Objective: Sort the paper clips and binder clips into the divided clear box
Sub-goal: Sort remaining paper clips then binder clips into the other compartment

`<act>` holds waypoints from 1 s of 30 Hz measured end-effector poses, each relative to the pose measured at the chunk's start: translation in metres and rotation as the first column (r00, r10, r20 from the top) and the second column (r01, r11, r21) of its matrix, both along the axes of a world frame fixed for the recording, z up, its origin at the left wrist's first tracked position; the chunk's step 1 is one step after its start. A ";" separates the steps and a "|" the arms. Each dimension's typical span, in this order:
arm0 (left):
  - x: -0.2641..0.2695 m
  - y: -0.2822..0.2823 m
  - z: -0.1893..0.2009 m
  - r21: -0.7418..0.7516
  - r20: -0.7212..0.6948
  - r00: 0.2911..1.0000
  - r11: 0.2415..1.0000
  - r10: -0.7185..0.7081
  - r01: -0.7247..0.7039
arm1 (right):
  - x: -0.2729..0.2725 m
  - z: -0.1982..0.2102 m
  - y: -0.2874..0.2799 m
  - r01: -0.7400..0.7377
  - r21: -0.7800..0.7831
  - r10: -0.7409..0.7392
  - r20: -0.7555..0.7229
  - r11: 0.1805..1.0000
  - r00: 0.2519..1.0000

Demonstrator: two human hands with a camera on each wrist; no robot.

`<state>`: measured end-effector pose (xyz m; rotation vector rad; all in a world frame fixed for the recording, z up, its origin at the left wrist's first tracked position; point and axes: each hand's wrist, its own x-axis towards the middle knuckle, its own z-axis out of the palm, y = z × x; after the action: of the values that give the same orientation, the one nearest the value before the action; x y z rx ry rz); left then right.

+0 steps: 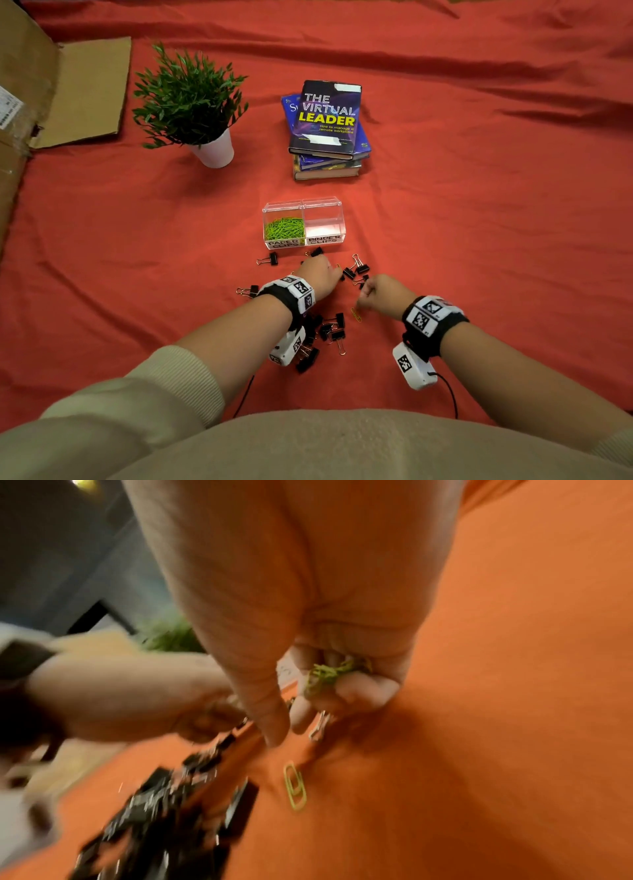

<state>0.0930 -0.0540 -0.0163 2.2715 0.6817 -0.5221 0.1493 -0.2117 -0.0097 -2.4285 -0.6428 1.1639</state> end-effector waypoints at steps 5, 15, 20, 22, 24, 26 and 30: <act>0.002 -0.011 -0.006 0.201 -0.027 0.993 0.973 -0.111 0.114 | -0.019 -0.012 0.008 -0.250 -0.162 0.275 0.158 0.955 0.949; -0.011 -0.005 0.001 0.243 -0.020 0.981 0.951 -0.193 0.192 | -0.033 -0.018 0.004 -0.298 -0.139 0.321 0.197 0.944 0.926; -0.023 0.011 0.002 0.182 0.019 0.991 0.975 -0.134 0.128 | -0.035 -0.016 0.007 -0.298 -0.106 0.312 0.148 0.949 0.939; -0.029 0.017 0.005 0.137 0.046 0.994 0.986 -0.104 0.096 | -0.028 -0.014 0.007 -0.142 -0.046 0.145 0.091 0.989 0.985; -0.033 0.022 0.010 0.068 0.076 0.996 0.997 -0.049 0.044 | -0.017 -0.009 0.007 0.136 0.082 -0.129 -0.084 0.987 0.988; -0.036 0.027 0.014 -0.011 0.116 0.993 1.000 0.031 -0.029 | -0.008 -0.001 0.009 0.395 0.181 -0.318 -0.343 0.901 0.884; -0.038 0.035 0.023 -0.089 0.138 0.981 0.989 0.132 -0.121 | 0.001 0.009 0.022 0.708 0.206 -0.435 -0.663 0.676 0.609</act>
<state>0.0551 -0.0193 0.0070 2.1504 0.7143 -0.3153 0.1507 -0.1901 -0.0004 -1.5477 0.1075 1.1727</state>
